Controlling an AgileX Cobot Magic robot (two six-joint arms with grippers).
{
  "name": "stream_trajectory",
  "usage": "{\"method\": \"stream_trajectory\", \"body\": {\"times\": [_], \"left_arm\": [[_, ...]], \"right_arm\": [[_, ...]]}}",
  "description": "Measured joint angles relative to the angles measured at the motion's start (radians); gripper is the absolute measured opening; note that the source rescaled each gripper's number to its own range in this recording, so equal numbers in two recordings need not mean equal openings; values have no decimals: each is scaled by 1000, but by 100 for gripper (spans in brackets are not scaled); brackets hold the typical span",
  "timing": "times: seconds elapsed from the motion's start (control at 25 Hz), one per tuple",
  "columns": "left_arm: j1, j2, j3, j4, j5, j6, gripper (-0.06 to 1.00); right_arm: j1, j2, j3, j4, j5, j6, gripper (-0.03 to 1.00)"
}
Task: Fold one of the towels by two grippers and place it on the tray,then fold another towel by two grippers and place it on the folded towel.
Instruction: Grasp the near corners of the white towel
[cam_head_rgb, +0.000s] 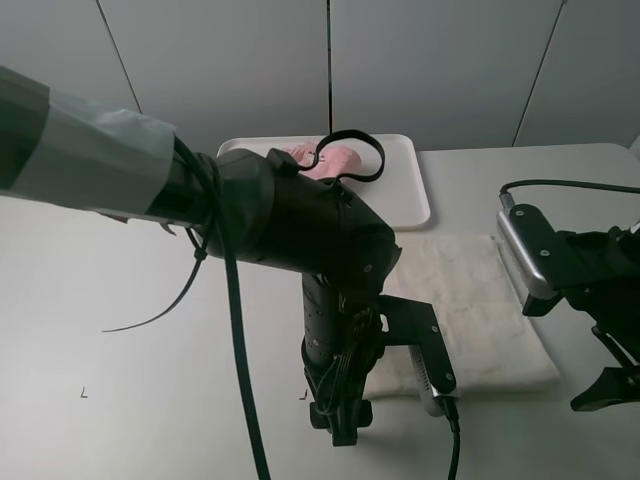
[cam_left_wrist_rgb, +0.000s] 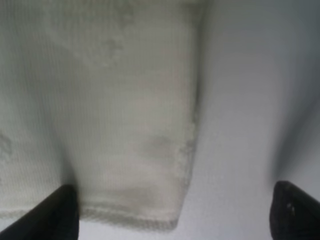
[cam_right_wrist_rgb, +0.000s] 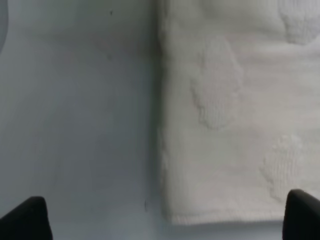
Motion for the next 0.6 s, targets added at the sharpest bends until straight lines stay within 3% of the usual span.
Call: {"method": "stream_trajectory", "body": {"times": [0.32, 0.6], "left_arm": [[0, 17, -7, 5, 6, -12, 98], [0, 17, -11, 5, 10, -14, 98]], "right_arm": [[30, 50, 49, -60, -37, -2, 100], [30, 116, 57, -81, -153, 0, 100]]}}
